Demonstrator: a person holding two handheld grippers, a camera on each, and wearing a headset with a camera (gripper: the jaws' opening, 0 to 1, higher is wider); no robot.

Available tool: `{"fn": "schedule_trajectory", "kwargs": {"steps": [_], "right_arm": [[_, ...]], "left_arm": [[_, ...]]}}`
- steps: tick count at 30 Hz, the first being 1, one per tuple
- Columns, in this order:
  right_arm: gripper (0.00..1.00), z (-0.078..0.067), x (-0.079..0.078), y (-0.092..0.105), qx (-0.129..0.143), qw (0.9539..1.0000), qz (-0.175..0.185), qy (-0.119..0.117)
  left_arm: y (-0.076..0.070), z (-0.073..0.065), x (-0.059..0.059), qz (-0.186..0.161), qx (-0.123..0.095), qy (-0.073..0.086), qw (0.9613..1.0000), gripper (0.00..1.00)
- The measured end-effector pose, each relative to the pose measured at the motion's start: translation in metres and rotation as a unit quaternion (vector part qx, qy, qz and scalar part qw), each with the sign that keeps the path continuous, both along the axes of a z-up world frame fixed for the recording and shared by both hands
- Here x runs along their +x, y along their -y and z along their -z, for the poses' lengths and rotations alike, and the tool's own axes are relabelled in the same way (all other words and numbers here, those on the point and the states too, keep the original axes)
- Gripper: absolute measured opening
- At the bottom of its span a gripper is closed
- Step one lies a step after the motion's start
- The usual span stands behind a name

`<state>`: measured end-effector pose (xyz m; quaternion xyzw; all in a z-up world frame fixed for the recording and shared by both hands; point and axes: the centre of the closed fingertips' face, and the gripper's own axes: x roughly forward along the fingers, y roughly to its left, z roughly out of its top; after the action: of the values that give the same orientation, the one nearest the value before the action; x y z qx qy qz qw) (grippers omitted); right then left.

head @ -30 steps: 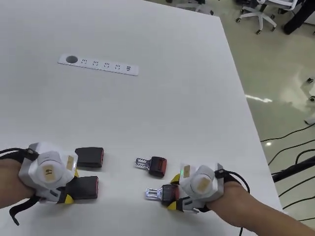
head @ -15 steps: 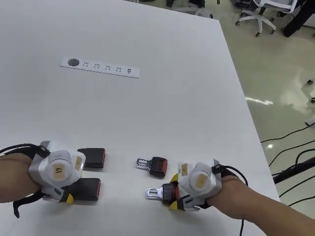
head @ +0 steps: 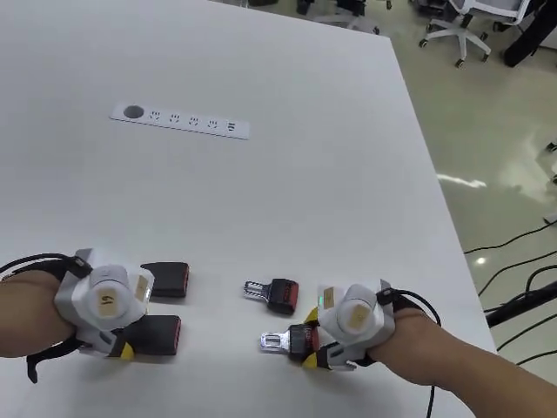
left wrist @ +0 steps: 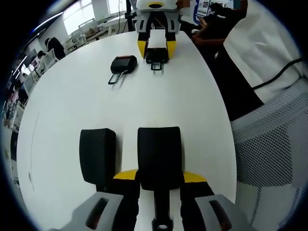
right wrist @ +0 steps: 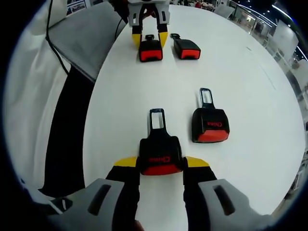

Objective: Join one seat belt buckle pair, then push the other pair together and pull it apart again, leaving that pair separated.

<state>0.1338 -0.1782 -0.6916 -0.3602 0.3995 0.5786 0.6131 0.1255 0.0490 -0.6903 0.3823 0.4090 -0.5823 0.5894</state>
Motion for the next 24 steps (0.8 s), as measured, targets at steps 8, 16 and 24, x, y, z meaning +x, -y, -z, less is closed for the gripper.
{"fn": "schedule_trajectory", "kwargs": {"steps": [8, 16, 24], "right_arm": [[0.33, -0.001, -0.002, -0.009, 0.001, 1.0, 0.001, 0.003], [0.33, -0.001, -0.008, -0.035, 0.018, 0.9997, 0.013, 0.004], [0.33, -0.003, -0.006, -0.058, 0.036, 0.9992, 0.02, 0.003]], "left_arm": [[0.003, -0.003, -0.002, -0.003, -0.002, 0.0, 1.0, 0.33], [0.003, -0.002, -0.002, -0.003, 0.009, 0.001, 1.0, 0.33], [0.002, -0.002, -0.002, -0.003, 0.013, 0.001, 0.9999, 0.33]]}}
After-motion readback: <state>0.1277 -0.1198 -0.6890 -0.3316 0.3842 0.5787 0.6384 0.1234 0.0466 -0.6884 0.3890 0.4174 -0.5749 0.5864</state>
